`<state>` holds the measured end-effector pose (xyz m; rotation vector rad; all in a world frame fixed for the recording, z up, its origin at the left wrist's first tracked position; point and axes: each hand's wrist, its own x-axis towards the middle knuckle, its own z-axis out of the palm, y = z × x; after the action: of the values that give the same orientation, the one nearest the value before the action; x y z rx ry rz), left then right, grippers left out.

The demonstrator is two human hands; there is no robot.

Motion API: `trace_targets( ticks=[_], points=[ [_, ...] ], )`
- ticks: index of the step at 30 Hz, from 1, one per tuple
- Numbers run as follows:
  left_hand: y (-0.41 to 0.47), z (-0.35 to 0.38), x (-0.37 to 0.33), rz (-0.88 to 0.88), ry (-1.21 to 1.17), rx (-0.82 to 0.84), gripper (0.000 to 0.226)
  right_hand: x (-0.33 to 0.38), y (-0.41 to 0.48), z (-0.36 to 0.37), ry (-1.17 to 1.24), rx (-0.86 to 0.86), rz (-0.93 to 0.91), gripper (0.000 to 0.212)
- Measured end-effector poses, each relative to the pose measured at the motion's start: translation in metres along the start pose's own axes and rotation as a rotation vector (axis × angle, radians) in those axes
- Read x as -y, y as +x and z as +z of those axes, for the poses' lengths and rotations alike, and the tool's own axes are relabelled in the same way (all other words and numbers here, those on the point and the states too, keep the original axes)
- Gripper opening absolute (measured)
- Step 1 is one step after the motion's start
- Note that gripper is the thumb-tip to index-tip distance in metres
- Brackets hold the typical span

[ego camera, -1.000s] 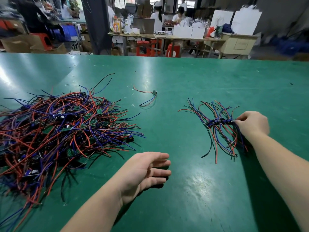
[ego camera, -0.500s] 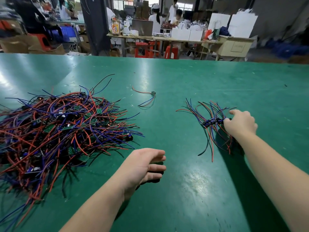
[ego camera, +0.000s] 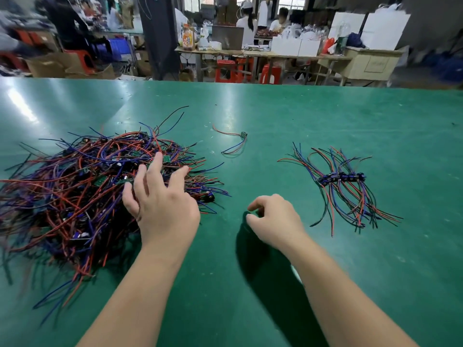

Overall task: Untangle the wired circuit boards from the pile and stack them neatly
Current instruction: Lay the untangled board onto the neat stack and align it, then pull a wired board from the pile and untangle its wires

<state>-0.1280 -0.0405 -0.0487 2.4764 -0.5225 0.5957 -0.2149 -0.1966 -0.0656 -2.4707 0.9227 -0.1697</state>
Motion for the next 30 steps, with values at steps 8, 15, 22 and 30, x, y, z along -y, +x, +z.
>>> trace_targets(
  ticks=[8,15,22,30],
  points=[
    [-0.003,0.011,0.007,0.086,0.123,0.136,0.033,-0.01,-0.007,0.006,0.095,-0.111,-0.081,0.018],
    [-0.018,0.025,0.002,0.259,0.306,0.343,0.025,-0.007,-0.009,0.011,0.105,-0.131,-0.118,0.019],
    [-0.02,0.029,0.0,0.271,0.274,0.342,0.025,0.011,-0.003,0.021,0.106,-0.064,-0.343,0.024],
    [-0.018,0.028,-0.003,0.221,0.273,0.343,0.023,0.049,0.021,0.038,0.025,-0.01,-0.332,0.04]
  ],
)
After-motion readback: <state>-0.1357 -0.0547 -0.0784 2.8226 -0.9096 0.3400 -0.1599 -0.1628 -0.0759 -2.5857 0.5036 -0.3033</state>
